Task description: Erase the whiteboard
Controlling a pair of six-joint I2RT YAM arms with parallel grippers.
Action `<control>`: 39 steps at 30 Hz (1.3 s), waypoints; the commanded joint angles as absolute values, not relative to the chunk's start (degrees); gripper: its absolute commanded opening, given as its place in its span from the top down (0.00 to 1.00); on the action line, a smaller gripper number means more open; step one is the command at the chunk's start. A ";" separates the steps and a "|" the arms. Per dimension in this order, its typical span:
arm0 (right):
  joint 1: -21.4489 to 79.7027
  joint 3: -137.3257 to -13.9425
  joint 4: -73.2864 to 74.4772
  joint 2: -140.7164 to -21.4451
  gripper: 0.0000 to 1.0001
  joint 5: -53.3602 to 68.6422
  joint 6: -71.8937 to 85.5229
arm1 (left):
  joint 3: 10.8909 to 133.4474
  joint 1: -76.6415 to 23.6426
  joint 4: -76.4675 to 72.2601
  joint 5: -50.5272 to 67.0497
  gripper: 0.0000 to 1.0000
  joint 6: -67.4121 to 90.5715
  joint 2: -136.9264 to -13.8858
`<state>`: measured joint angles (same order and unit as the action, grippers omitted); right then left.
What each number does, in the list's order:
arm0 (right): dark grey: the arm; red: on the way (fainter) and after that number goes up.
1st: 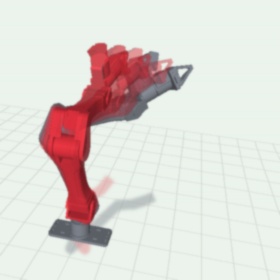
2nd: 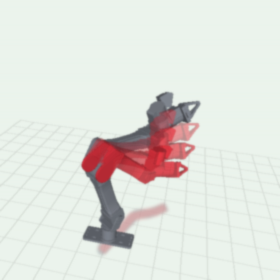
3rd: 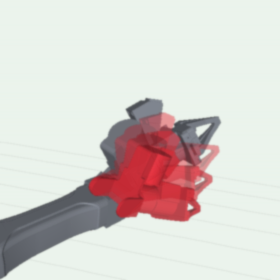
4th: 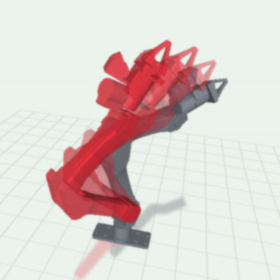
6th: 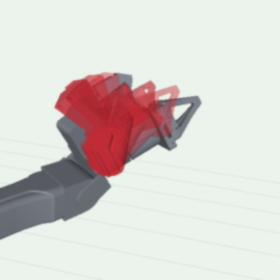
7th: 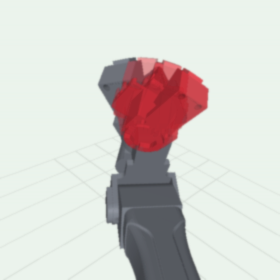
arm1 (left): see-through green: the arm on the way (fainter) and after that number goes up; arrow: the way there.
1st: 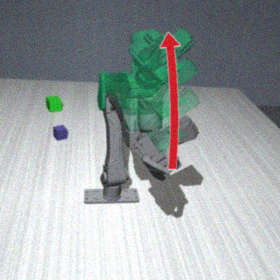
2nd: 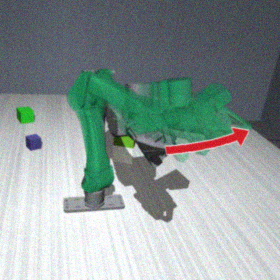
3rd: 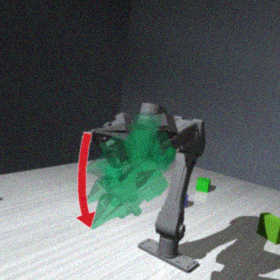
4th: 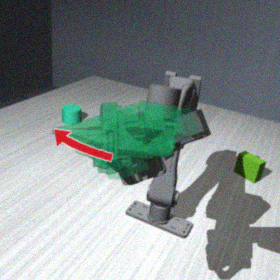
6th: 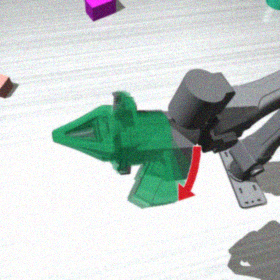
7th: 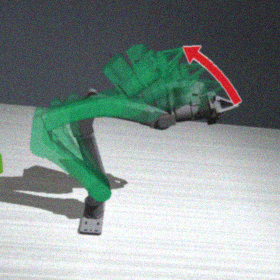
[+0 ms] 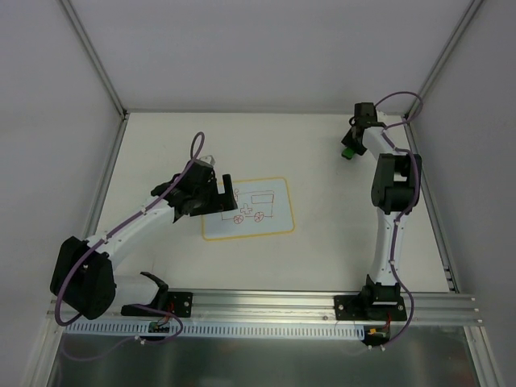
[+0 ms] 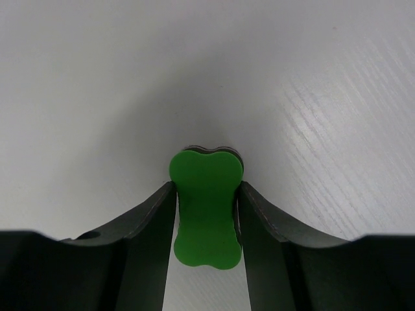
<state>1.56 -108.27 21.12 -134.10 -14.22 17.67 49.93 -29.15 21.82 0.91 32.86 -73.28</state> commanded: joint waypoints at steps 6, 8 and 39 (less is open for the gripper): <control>1.23 -110.39 23.03 -134.12 0.68 -13.18 18.90 | 48.87 -28.74 21.88 0.35 0.01 33.75 -71.10; 1.23 -109.25 23.12 -133.51 0.74 -13.27 18.64 | 48.69 -28.74 21.88 0.35 0.01 33.75 -70.93; 41.30 -57.23 4.13 -98.70 1.00 -11.24 7.20 | 63.11 -14.33 19.34 -6.24 0.30 35.51 -100.55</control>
